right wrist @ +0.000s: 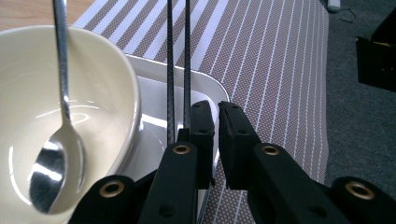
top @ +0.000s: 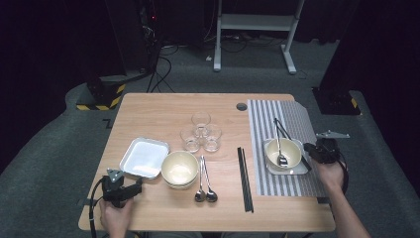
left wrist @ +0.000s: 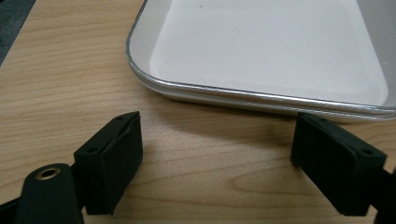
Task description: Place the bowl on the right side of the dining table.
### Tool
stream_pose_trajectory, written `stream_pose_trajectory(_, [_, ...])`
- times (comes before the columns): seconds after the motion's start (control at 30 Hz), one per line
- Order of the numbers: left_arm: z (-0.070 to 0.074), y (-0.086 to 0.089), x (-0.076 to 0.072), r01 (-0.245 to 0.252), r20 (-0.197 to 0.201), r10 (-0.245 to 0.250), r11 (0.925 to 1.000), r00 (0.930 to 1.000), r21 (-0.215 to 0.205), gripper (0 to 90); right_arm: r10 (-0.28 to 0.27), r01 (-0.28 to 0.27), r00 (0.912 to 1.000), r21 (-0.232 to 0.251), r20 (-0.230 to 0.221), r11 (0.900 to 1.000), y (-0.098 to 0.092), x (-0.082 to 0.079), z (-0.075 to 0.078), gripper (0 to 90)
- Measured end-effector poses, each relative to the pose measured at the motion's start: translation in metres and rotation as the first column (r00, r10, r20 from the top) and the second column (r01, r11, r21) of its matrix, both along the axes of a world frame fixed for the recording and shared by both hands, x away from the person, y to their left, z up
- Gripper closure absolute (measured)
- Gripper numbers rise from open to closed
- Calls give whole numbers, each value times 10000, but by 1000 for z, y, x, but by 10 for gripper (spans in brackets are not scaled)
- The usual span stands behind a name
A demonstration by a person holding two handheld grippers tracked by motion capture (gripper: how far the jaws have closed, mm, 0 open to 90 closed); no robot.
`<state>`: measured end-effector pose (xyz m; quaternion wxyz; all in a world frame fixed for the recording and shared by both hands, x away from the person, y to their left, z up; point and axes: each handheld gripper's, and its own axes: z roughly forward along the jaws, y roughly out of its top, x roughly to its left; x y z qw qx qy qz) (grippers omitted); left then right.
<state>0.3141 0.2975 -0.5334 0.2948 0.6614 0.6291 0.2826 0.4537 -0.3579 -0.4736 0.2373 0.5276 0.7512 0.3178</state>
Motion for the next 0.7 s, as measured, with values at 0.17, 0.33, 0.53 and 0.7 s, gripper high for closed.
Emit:
stream_pose_trajectory(0.17, [0, 0, 0, 2, 1, -2, 10000, 10000, -13, 168, -89, 86, 9998, 122, 168, 9999, -1, -12, 5, 830])
stream_pose_trajectory(0.33, [0, 0, 0, 3, 1, -3, 10000, 10000, -12, 168, -100, 96, 9996, 157, 262, 9998, -2, -25, 9, 812])
stream_pose_trajectory(0.53, [0, 0, 0, 4, 1, -4, 10000, 10000, -14, 168, -108, 105, 9995, 127, 282, 9999, -3, -36, 13, 800])
stream_pose_trajectory(0.7, [0, 0, 0, 6, -1, -6, 10000, 10000, -16, 168, -110, 106, 9996, 175, 271, 9998, 0, -46, 12, 799])
